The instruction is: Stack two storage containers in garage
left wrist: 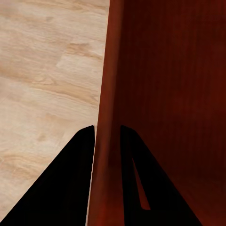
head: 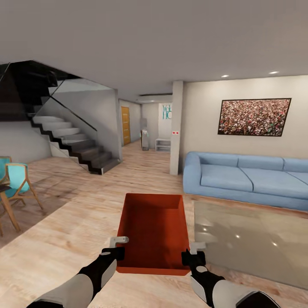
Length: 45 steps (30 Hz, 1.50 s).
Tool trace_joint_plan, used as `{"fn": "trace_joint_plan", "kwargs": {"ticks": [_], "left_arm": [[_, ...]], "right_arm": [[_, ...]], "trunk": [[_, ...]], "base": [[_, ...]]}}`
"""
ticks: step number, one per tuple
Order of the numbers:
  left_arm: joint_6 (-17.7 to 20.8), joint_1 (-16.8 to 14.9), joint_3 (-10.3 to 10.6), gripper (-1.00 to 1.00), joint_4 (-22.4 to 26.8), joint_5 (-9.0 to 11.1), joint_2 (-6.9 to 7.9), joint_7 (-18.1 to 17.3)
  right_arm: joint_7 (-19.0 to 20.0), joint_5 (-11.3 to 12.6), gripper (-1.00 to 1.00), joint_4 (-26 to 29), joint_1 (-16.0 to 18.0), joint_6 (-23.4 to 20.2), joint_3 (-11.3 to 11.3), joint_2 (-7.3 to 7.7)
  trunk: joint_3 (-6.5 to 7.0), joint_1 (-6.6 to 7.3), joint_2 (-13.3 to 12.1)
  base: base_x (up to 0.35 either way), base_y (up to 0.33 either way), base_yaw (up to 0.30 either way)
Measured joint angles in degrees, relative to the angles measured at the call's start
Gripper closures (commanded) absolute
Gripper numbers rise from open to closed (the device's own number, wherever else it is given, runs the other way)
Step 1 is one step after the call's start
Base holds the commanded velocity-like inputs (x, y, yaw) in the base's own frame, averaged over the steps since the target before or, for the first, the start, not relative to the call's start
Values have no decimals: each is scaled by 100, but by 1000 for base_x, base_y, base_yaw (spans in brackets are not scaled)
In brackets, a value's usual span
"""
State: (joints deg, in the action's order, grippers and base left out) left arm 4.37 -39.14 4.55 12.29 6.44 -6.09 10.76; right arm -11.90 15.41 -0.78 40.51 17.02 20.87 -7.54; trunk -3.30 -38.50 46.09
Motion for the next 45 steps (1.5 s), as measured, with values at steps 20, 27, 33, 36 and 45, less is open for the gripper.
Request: {"fn": "trace_joint_plan", "kwargs": {"ticks": [20, 27, 33, 36, 45], "left_arm": [[-7, 0, 0, 100, -1, -2, 0, 0], [-10, -1, -5, 100, -11, -3, -9, 10], [-11, -2, -17, 100, -16, -14, -8, 5], [-11, -1, -14, 100, -18, -10, -8, 5], [-11, -2, -17, 100, -18, -15, -3, -3]], "right_arm": [[1, 8, 100, 0, 1, 6, 9, 0], [8, -17, 100, 2, 0, 1, -9, 9], [7, -4, 100, -1, 1, -2, 5, 6], [7, -5, 100, 0, -1, -3, 2, 6], [2, 14, 100, -3, -1, 0, 18, 1]], "trunk": [[0, 1, 1], [0, 3, 1], [0, 3, 1], [0, 3, 1], [0, 3, 1]], "base": [[26, 0, 277], [284, 0, 25], [314, 0, 1], [315, 0, 0], [315, 0, 0]]}}
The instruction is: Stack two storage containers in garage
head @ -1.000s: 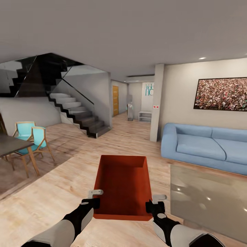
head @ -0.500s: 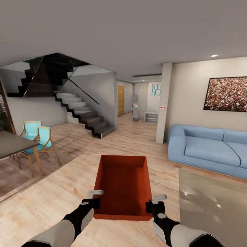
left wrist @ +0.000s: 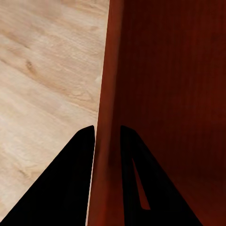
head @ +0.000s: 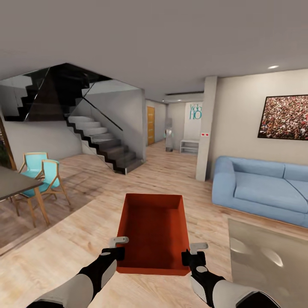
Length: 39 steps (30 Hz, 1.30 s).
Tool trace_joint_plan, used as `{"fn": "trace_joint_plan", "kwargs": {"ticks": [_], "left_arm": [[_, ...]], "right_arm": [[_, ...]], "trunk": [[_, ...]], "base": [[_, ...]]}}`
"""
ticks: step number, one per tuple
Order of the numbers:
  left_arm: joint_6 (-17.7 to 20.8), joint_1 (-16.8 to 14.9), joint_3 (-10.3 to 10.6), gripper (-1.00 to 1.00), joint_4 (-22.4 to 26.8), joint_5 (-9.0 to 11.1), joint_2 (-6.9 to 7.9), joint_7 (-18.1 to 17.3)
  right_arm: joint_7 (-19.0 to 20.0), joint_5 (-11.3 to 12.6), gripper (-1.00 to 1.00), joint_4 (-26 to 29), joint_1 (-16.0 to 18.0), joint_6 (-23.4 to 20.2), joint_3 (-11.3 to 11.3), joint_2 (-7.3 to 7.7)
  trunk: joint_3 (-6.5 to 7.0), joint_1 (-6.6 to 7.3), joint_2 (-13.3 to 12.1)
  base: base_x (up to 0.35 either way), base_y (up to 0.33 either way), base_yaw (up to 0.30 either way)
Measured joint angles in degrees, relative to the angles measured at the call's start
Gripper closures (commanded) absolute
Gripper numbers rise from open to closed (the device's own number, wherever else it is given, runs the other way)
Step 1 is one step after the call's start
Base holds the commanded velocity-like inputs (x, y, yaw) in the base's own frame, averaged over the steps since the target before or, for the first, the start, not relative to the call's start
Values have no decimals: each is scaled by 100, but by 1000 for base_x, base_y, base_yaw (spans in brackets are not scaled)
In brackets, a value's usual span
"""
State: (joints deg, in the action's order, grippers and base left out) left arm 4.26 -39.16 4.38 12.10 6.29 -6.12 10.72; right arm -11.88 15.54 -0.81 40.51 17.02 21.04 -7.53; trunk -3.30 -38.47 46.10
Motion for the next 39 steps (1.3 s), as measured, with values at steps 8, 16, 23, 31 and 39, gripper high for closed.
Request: {"fn": "trace_joint_plan", "kwargs": {"ticks": [8, 16, 23, 31, 39], "left_arm": [[4, 0, 0, 100, -4, 2, -6, 9], [8, 0, -2, 100, -3, -2, -4, 6], [8, 0, -1, 100, -3, -3, -1, 2], [8, 0, 0, 100, -3, -1, -9, 14], [8, 0, -1, 100, -4, 1, -8, 12]], "right_arm": [[4, -11, 100, 0, -2, -5, -10, 5], [3, -6, 100, -2, -1, -5, -8, 2], [2, 1, 100, -3, -1, -4, -2, 0], [10, -14, 100, -2, -2, -5, -17, 7], [7, -23, 100, 0, -2, -7, -21, 7]], "trunk": [[0, 0, 0], [0, 0, 0], [0, 0, 0], [0, 0, 0], [0, 0, 0]], "base": [[317, 0, 0], [317, 0, 0], [317, 0, 0], [317, 0, 0], [320, 0, 0]]}}
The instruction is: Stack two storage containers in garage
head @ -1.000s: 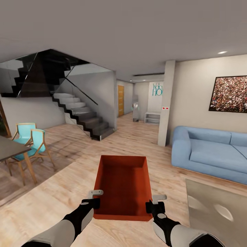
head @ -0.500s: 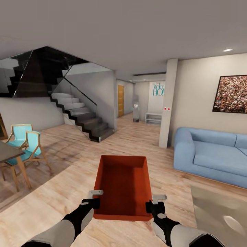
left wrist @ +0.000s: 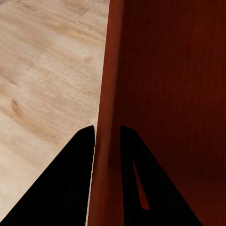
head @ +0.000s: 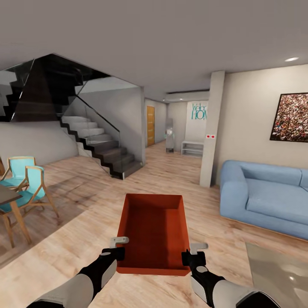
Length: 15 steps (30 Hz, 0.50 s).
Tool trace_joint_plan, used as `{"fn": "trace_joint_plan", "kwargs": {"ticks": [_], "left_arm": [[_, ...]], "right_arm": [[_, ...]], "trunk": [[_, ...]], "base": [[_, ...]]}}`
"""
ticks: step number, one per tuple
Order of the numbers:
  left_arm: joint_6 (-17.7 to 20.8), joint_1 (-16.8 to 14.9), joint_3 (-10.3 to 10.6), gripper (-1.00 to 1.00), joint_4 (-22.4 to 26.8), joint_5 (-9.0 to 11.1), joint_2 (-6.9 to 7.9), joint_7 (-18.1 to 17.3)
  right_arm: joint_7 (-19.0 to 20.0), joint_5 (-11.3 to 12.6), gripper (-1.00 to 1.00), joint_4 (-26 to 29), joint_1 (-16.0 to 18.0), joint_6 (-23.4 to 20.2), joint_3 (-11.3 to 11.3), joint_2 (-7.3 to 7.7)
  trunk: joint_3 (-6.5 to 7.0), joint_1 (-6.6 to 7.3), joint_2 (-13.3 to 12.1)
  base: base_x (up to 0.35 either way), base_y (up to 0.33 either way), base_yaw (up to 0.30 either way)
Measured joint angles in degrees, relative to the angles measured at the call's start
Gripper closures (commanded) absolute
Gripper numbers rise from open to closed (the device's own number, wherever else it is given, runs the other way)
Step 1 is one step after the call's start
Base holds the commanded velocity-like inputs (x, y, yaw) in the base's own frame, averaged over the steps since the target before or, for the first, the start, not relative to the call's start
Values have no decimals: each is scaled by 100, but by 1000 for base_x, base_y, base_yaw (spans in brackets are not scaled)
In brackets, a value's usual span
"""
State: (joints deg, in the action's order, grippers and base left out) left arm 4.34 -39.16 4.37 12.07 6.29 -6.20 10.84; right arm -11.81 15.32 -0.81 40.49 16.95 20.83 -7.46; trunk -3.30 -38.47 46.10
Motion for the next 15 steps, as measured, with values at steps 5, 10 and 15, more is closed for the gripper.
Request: {"fn": "trace_joint_plan", "kwargs": {"ticks": [5, 10, 15], "left_arm": [[0, 0, 0, 100, 0, 0, -1, 1], [0, 0, -2, 100, 0, -2, 7, -12], [0, 0, -4, 100, 1, -3, 8, -12]], "right_arm": [[0, -1, 100, 0, 0, 0, -1, 0], [-9, 1, 100, 0, 0, 0, 2, -7], [-10, 2, 100, -1, 1, 0, 4, -7]], "trunk": [[0, 0, 0], [0, 0, 0], [0, 0, 0]], "base": [[321, 0, 0], [322, 0, 0], [322, 0, 0]]}}
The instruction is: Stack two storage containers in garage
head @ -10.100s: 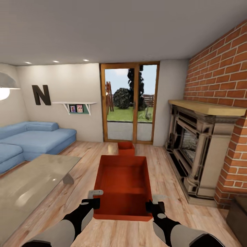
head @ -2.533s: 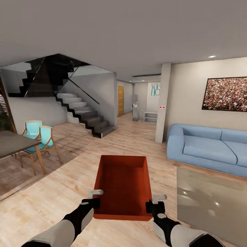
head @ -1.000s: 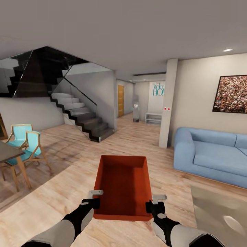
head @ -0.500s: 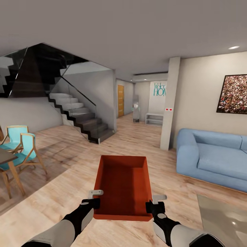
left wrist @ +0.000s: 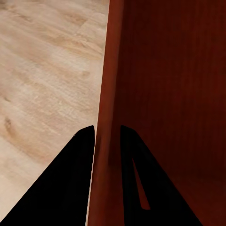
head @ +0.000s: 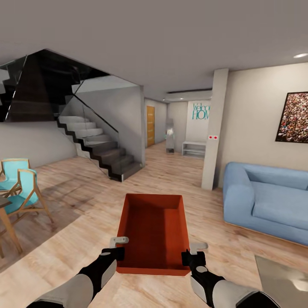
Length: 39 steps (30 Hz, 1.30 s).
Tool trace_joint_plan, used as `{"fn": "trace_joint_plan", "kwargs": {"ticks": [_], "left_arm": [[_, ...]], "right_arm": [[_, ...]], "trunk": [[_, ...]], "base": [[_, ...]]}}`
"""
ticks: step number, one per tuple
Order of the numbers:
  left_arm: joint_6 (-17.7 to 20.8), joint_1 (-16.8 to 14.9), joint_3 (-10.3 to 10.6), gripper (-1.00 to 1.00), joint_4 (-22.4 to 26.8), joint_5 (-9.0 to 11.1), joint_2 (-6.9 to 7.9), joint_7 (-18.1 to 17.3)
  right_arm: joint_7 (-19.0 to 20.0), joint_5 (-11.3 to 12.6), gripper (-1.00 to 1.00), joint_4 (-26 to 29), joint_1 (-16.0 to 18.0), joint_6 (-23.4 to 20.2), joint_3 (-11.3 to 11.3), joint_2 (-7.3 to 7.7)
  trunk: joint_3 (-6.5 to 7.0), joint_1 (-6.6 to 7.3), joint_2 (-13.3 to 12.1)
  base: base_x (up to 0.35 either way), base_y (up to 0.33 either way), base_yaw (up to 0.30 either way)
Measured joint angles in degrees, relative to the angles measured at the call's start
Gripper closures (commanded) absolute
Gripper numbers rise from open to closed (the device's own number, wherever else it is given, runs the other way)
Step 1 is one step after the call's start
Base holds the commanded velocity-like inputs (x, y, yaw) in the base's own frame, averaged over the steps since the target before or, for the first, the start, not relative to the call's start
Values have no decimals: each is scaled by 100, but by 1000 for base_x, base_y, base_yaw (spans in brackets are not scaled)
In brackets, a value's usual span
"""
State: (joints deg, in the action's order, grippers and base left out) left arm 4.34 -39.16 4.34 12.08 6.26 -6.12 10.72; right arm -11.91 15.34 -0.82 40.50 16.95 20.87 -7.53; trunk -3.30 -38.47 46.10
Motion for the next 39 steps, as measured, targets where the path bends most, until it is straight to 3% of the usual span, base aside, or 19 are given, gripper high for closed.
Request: {"fn": "trace_joint_plan", "kwargs": {"ticks": [11, 39], "left_arm": [[-2, 0, 4, 100, -1, 2, -2, 2], [-4, 0, 17, 100, -2, 19, 1, 3]], "right_arm": [[11, 19, 100, -2, -2, 6, 9, 4], [3, 21, 100, -1, -2, 5, 15, 0]], "trunk": [[0, 0, 0], [0, 0, 0]], "base": [[322, 0, -136], [323, 0, -4]]}}
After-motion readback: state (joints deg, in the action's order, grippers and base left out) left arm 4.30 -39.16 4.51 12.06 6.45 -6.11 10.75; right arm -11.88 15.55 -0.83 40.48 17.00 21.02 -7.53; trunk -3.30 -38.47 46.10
